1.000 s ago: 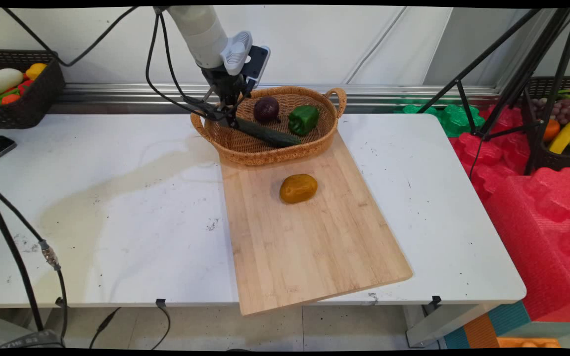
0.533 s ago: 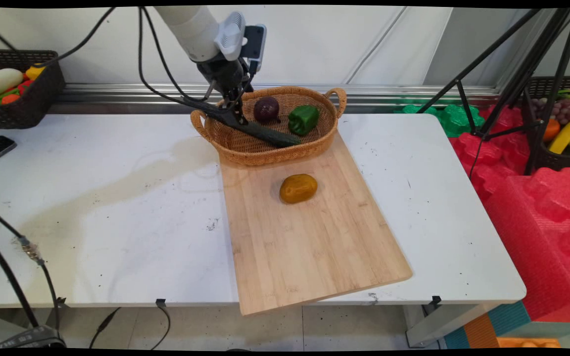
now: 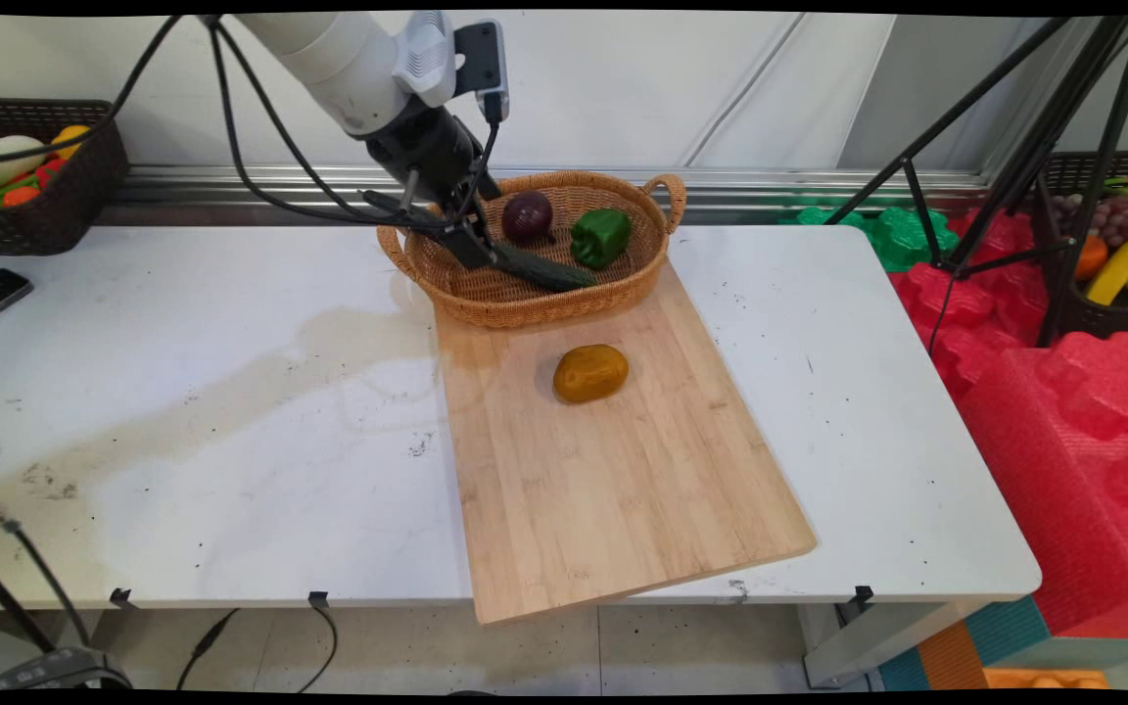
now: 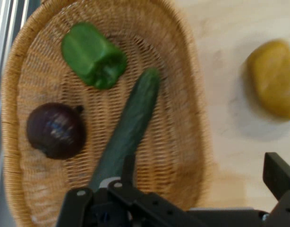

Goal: Pick up the potato from the cutting board

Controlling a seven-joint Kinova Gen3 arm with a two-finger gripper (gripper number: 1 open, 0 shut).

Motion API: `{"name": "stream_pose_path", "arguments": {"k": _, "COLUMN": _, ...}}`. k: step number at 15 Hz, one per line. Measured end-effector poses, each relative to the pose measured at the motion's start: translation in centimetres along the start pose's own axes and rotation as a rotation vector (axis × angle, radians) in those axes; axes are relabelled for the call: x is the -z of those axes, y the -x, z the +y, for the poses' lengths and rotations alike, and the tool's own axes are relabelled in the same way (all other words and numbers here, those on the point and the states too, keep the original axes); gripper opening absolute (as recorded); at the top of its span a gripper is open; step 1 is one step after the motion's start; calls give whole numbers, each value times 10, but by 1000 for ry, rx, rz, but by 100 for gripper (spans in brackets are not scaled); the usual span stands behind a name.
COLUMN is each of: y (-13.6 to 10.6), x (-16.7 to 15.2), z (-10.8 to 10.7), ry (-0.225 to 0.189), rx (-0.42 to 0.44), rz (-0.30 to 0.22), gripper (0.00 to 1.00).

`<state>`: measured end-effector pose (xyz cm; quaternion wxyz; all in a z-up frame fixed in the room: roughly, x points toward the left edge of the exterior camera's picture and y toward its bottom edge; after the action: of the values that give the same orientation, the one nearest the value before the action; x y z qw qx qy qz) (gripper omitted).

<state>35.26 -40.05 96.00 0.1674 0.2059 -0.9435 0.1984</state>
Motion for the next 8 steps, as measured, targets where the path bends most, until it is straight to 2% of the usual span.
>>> {"name": "stream_pose_path", "arguments": {"k": 4, "y": -5, "x": 17, "z": 31, "ry": 25, "rx": 137, "rz": 69, "gripper": 100}}
{"name": "stream_pose_path", "arguments": {"k": 8, "y": -13, "x": 18, "z": 50, "ry": 45, "rx": 218, "rz": 109, "gripper": 100}}
